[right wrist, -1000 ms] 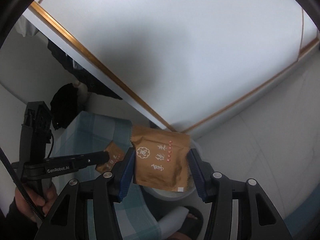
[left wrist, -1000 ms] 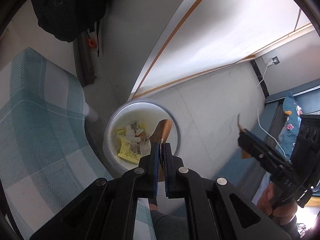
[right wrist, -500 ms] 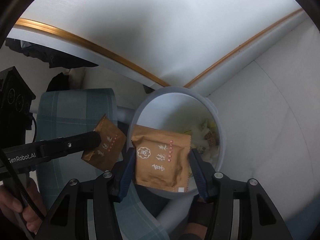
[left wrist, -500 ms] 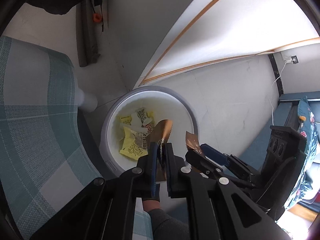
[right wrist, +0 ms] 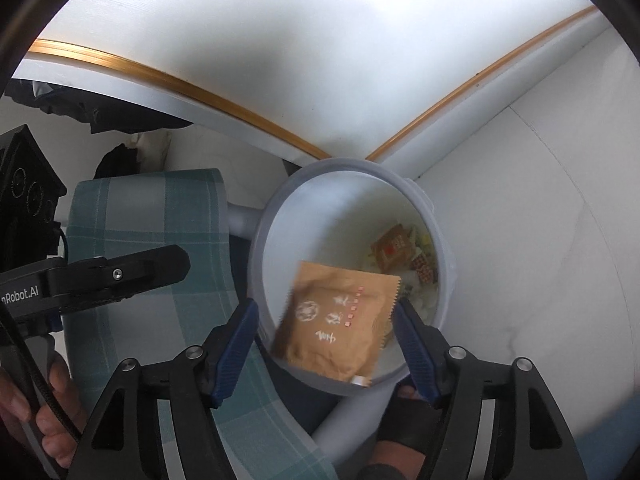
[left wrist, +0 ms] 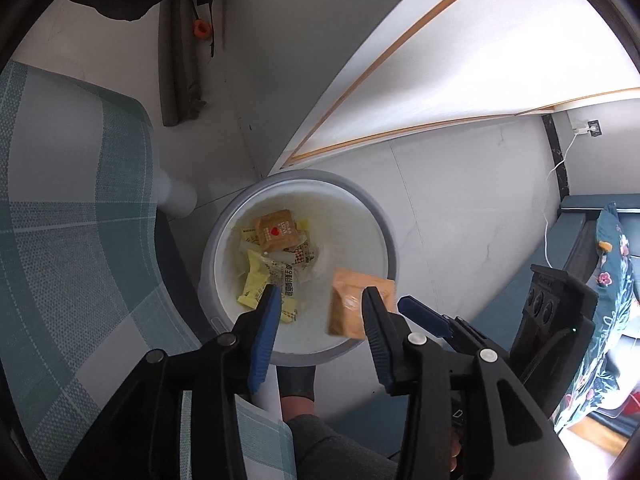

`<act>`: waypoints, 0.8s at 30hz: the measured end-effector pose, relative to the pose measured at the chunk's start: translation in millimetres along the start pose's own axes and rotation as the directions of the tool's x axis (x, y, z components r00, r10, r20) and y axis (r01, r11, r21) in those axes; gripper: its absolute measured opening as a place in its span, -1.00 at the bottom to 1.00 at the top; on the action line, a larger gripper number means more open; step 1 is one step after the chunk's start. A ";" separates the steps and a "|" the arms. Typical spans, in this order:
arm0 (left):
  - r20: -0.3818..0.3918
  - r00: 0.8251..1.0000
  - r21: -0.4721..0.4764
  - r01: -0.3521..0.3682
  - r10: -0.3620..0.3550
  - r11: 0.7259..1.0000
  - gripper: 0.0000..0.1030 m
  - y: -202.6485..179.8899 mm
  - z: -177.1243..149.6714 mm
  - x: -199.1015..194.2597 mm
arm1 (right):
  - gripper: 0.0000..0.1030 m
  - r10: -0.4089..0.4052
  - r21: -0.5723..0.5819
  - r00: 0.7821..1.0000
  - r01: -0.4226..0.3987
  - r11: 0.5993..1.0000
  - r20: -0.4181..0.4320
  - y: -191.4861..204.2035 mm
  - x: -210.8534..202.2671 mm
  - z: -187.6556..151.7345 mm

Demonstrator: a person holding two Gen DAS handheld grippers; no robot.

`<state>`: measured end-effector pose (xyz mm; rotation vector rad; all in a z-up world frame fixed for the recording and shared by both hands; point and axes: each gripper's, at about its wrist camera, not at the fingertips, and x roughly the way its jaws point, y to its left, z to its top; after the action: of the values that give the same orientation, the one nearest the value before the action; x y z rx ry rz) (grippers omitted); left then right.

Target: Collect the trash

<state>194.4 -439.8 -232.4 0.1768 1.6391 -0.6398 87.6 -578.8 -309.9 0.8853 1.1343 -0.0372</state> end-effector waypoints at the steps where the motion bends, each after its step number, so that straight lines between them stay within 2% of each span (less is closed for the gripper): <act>1: 0.008 1.000 0.005 0.000 0.000 1.000 -0.24 -1.1 -1.2 -2.4 | 0.41 0.009 0.003 1.000 -0.009 1.000 0.001 -0.7 -1.1 -1.0; 8: 0.083 0.995 0.055 -0.062 0.058 0.997 0.22 -10.0 -15.9 -28.1 | 0.43 -0.022 -0.004 1.000 0.022 1.000 0.015 -1.4 -15.2 -9.6; 13: 0.182 0.977 0.088 -0.125 0.107 0.988 0.28 -19.8 -32.5 -54.8 | 0.44 -0.050 -0.047 0.997 0.053 0.998 0.058 7.9 -44.1 -13.9; 15: 0.218 0.967 0.088 -0.150 0.128 0.985 0.29 -20.3 -38.2 -65.2 | 0.52 -0.057 -0.055 0.995 0.062 0.997 0.082 13.0 -58.4 -13.4; 19: 0.265 0.953 0.080 -0.173 0.146 0.982 0.52 -26.3 -50.1 -84.4 | 0.60 -0.075 -0.105 0.990 0.088 0.991 0.123 30.0 -84.3 -11.7; 24: 0.330 0.927 0.092 -0.218 0.177 0.971 0.53 -33.6 -64.7 -105.1 | 0.67 -0.107 -0.194 0.981 0.138 0.971 0.162 56.0 -108.4 -15.6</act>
<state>142.1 -409.8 -119.6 0.3121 1.2499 -0.5843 50.9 -574.3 -192.6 0.6182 1.0301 -0.0863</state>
